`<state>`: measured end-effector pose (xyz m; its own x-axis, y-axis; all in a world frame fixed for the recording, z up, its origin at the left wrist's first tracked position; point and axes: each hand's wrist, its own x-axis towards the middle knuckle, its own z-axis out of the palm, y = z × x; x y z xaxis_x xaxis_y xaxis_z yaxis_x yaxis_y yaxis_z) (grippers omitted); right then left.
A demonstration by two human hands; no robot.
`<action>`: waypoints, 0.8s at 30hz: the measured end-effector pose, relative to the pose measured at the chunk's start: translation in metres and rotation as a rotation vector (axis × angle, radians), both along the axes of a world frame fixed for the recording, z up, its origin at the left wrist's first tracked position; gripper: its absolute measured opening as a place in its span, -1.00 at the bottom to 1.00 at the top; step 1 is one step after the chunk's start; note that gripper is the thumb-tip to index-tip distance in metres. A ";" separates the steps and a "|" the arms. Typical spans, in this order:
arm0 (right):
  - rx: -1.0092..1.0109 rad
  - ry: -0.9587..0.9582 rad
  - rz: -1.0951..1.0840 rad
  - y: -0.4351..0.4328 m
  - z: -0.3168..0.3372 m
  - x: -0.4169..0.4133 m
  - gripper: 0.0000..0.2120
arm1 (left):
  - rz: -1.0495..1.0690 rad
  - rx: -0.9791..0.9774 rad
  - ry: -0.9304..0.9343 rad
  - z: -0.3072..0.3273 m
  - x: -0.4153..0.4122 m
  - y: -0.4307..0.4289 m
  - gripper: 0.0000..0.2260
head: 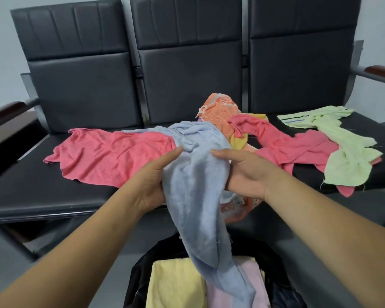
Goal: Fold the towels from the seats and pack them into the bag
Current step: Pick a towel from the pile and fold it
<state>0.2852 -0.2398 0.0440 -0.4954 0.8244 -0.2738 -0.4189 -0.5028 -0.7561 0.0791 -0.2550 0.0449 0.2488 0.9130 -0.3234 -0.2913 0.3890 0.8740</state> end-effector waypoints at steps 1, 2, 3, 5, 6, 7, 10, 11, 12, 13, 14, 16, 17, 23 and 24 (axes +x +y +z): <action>0.006 0.035 -0.038 0.001 0.001 0.004 -0.63 | 0.021 -0.014 0.001 0.000 -0.004 0.001 -0.65; 0.010 0.054 -0.073 0.001 0.002 0.008 -0.63 | 0.035 -0.007 0.015 -0.001 -0.008 0.003 -0.72; 0.016 0.059 -0.098 0.000 0.003 0.011 -0.64 | 0.040 0.018 0.018 -0.002 -0.011 0.004 -0.76; 0.028 0.032 -0.120 -0.002 0.002 0.016 -0.71 | 0.045 0.081 -0.008 -0.003 -0.015 0.004 -0.74; 0.028 0.016 -0.121 -0.003 0.001 0.017 -0.75 | 0.059 0.099 -0.017 -0.003 -0.016 0.005 -0.71; 0.023 0.003 -0.128 -0.003 0.000 0.017 -0.76 | 0.072 0.104 -0.020 -0.002 -0.016 0.004 -0.68; 0.007 -0.004 -0.186 0.002 -0.003 0.019 -0.67 | 0.139 0.073 -0.047 -0.001 -0.016 0.004 -0.66; 0.002 0.005 -0.213 0.005 -0.004 0.020 -0.66 | 0.154 0.068 -0.046 -0.001 -0.018 0.005 -0.71; -0.003 0.014 -0.237 0.008 -0.005 0.022 -0.66 | 0.173 0.059 -0.030 -0.002 -0.020 0.007 -0.78; -0.003 0.002 -0.266 0.013 -0.007 0.025 -0.68 | 0.211 0.046 0.001 -0.004 -0.022 0.008 -0.82; 0.010 -0.031 -0.289 0.016 -0.009 0.027 -0.70 | 0.260 0.025 0.048 -0.007 -0.026 0.012 -0.82; 0.075 -0.160 -0.348 0.025 -0.018 0.033 -0.75 | 0.322 -0.006 0.155 -0.017 -0.035 0.018 -0.76; 0.117 -0.237 -0.377 0.029 -0.023 0.036 -0.76 | 0.332 -0.006 0.200 -0.019 -0.039 0.019 -0.74; 0.249 -0.539 -0.496 0.032 -0.036 0.052 -0.75 | 0.397 0.142 0.482 -0.031 -0.064 0.023 -0.88; 0.253 -0.549 -0.522 0.032 -0.036 0.052 -0.71 | 0.372 0.239 0.715 -0.032 -0.067 0.024 -0.83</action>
